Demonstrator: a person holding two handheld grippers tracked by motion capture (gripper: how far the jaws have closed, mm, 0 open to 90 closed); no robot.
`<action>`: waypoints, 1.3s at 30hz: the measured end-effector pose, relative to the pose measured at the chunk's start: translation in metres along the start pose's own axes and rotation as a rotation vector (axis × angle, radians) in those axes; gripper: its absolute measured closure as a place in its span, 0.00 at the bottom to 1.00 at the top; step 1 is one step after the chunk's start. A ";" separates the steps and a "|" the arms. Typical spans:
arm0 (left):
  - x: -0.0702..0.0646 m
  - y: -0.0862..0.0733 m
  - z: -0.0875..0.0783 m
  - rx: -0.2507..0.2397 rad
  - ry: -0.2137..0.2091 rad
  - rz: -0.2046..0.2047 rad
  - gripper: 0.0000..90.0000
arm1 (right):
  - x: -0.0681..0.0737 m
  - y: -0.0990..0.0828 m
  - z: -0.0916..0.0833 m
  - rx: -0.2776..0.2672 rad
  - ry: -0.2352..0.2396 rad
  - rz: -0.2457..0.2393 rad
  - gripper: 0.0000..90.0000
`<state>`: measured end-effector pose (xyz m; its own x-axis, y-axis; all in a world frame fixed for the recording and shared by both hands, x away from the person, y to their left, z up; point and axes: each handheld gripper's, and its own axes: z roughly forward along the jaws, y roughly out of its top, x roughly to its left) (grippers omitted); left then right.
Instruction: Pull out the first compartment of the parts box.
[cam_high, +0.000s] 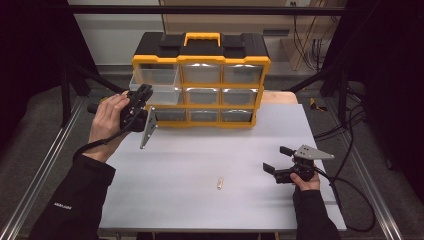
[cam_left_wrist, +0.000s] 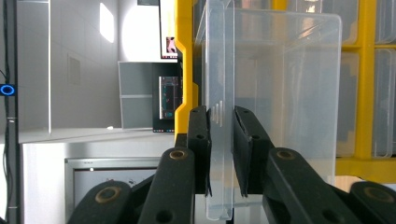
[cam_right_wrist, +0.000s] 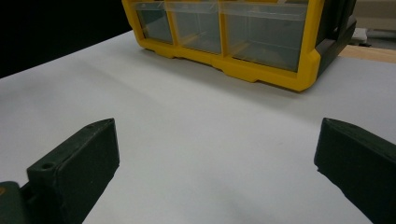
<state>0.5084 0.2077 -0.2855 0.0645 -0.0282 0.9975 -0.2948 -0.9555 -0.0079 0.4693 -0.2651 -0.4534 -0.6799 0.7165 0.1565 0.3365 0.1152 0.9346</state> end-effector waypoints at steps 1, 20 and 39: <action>0.000 0.000 0.000 0.000 -0.003 -0.005 0.86 | 0.000 0.000 0.000 0.000 0.000 0.000 0.01; 0.015 0.000 -0.002 0.008 -0.106 -0.258 0.78 | 0.000 0.000 0.000 0.000 0.001 0.001 0.01; 0.030 -0.012 -0.009 -0.101 -0.196 -0.801 0.41 | 0.000 0.000 0.000 -0.004 0.003 0.006 0.01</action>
<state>0.5052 0.2211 -0.2544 0.4535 0.5895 0.6684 -0.1728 -0.6776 0.7149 0.4690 -0.2653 -0.4530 -0.6799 0.7151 0.1627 0.3375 0.1081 0.9351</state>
